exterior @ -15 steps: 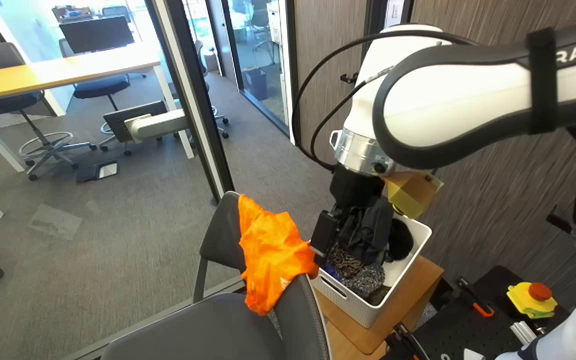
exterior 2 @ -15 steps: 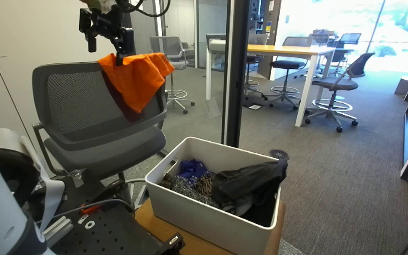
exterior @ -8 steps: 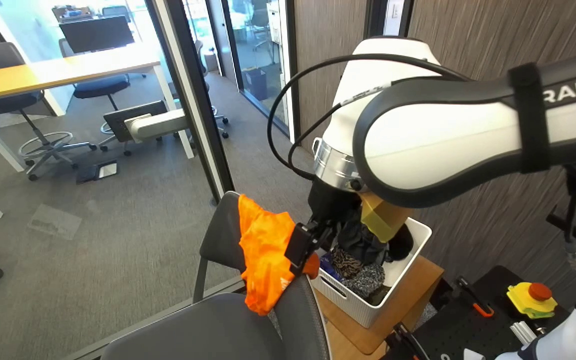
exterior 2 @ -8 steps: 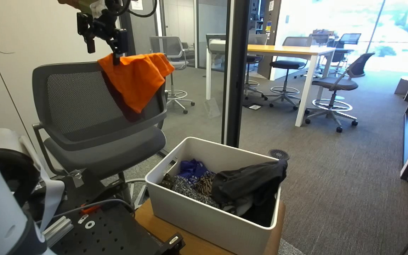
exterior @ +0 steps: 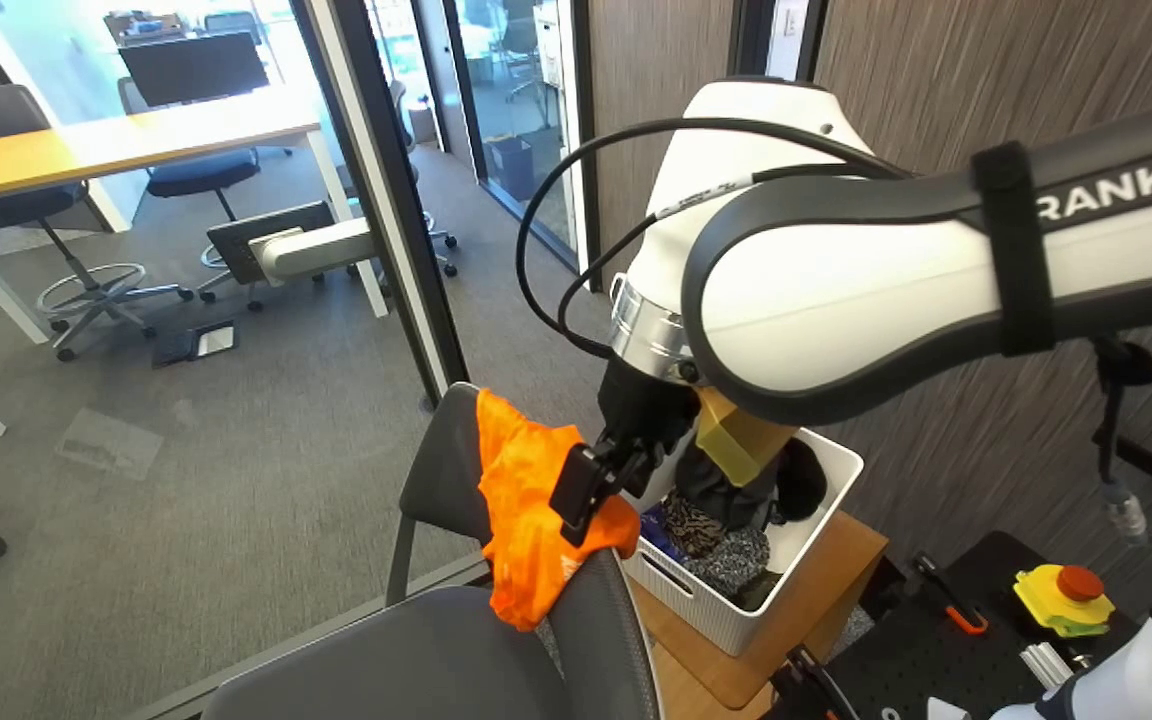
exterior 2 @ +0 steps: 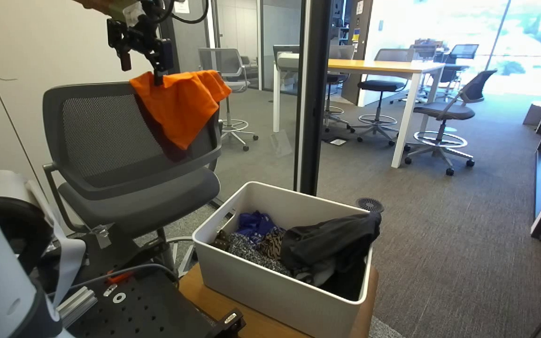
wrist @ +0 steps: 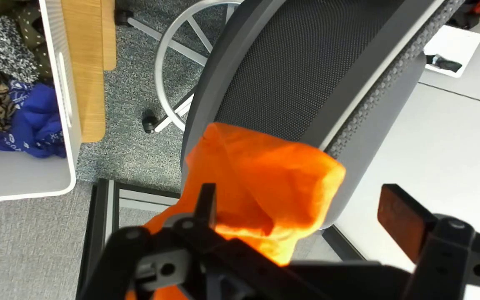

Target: Remove the orange cloth from the backrest of the chair and place it inside the box

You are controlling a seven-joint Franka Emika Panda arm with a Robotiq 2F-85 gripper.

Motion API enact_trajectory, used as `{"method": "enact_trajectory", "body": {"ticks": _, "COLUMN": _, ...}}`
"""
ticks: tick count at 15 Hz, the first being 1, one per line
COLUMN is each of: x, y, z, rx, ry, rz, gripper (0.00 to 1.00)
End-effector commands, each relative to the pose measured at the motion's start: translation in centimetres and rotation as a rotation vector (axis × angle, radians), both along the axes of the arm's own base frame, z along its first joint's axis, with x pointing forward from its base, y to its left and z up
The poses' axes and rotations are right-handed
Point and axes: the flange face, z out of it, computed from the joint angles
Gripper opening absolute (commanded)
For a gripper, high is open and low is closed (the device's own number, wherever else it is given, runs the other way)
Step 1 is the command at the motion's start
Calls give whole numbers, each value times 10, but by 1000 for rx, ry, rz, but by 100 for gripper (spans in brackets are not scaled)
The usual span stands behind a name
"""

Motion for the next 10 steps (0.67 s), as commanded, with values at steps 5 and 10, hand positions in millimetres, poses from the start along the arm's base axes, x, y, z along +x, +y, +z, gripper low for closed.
{"method": "enact_trajectory", "body": {"ticks": 5, "x": 10, "y": 7, "z": -7, "rx": -5, "ry": -2, "rz": -19, "gripper": 42}}
{"method": "enact_trajectory", "body": {"ticks": 10, "x": 15, "y": 6, "z": 1, "rx": 6, "ry": -14, "rz": -43, "gripper": 12}}
